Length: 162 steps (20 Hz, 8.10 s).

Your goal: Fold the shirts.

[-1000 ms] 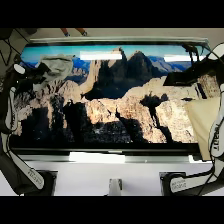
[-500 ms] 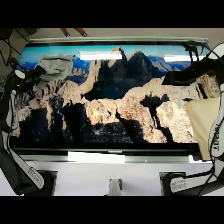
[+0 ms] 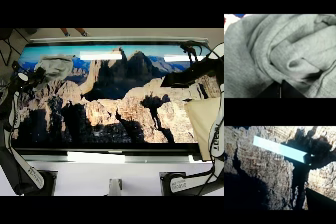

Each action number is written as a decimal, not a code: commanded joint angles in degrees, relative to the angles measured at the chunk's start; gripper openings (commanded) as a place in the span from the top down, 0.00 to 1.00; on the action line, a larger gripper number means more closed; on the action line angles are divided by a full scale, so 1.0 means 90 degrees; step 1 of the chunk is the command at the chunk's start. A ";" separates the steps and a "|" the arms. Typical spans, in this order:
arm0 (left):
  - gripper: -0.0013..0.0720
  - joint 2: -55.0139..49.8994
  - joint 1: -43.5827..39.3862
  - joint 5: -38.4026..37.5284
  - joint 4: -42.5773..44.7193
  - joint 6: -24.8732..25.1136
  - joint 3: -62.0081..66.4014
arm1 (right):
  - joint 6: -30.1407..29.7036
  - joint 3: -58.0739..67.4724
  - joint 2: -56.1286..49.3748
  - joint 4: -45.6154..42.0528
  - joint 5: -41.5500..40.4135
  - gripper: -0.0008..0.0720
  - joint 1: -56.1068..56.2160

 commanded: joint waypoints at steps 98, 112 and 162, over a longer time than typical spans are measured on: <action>0.94 1.0020 -0.0862 0.0177 -0.1292 0.2586 -0.2499 | -0.0367 0.0078 0.6239 -0.4243 -0.2705 0.95 0.2611; 0.93 0.8709 -0.0622 -0.2319 0.0818 0.1059 -0.5311 | 0.2929 0.0078 0.1005 -0.3589 -0.5348 0.95 0.2611; 0.93 0.9913 -0.0415 0.0452 0.0651 0.1659 -0.2640 | -0.1387 -0.0901 0.4512 -0.0561 -0.3670 0.95 0.1248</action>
